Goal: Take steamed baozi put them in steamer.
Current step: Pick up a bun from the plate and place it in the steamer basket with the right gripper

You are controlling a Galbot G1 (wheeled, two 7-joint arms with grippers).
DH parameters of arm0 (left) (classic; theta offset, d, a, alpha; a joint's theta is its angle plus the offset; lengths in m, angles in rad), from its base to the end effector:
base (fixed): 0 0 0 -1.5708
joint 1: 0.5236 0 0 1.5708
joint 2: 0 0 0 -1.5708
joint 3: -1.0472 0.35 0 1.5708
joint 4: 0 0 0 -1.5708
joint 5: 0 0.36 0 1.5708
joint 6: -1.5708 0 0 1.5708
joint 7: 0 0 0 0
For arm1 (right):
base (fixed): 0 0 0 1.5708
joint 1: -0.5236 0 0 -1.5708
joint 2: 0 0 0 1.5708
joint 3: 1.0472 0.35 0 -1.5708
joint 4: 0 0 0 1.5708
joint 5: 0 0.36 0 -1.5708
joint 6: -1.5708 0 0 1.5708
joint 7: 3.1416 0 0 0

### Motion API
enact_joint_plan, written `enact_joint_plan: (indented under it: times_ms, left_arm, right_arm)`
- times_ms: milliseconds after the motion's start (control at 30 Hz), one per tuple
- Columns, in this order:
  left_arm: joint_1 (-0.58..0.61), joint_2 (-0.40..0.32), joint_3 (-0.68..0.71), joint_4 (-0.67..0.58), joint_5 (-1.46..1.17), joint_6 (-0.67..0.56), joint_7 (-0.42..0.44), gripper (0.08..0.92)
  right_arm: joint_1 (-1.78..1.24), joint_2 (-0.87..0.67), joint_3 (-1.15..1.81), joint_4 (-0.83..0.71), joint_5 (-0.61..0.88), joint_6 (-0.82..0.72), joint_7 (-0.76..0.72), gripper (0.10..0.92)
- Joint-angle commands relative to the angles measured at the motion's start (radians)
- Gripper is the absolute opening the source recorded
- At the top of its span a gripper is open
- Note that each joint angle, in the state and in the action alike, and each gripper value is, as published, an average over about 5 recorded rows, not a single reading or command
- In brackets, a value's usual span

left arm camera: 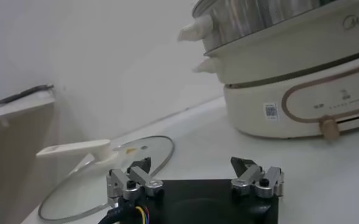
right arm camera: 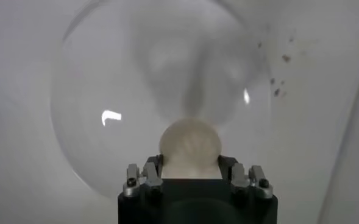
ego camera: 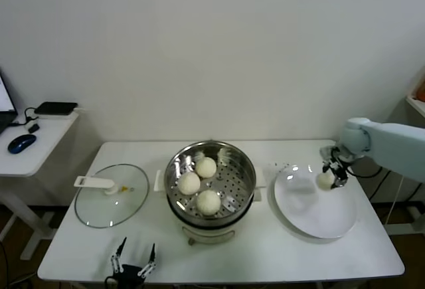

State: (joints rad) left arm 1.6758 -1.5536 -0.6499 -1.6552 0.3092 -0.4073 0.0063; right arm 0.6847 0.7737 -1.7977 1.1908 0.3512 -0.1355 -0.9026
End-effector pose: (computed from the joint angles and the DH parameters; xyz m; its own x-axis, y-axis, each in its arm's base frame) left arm 0.1004 0.0507 -0.4671 -0.9869 0.0220 0.1597 0.0764 0.9363 0.3428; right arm 0.5427 -0.1750 -0.1428 -0.1567 0.0730 0.9849 -0.9773 -0.1556 -0.1439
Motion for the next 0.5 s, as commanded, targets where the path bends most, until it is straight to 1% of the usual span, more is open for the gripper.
enact_joint_plan:
  times_ms: [33,133,300,500]
  left_arm:
    - [0.006,0.005,0.001,-0.018,0.003,0.005,0.001,0.823]
    - [0.008,0.008,-0.004,-0.022,0.002,0.007,0.002,0.823]
    - [0.012,0.008,-0.003,-0.023,0.005,0.007,0.004,0.823]
    - [0.014,0.008,0.002,-0.025,0.009,0.007,0.005,0.823]
  right_arm:
    - [0.585,0.110,-0.392,0.390,0.499,-0.110,0.007,0.619]
    - [0.646,0.152,-0.387,0.440,0.593,-0.127,0.005,0.619]
    - [0.660,0.228,-0.297,0.472,0.720,-0.162,0.025,0.619]
    - [0.573,0.335,-0.153,0.459,0.808,-0.211,0.091,0.619]
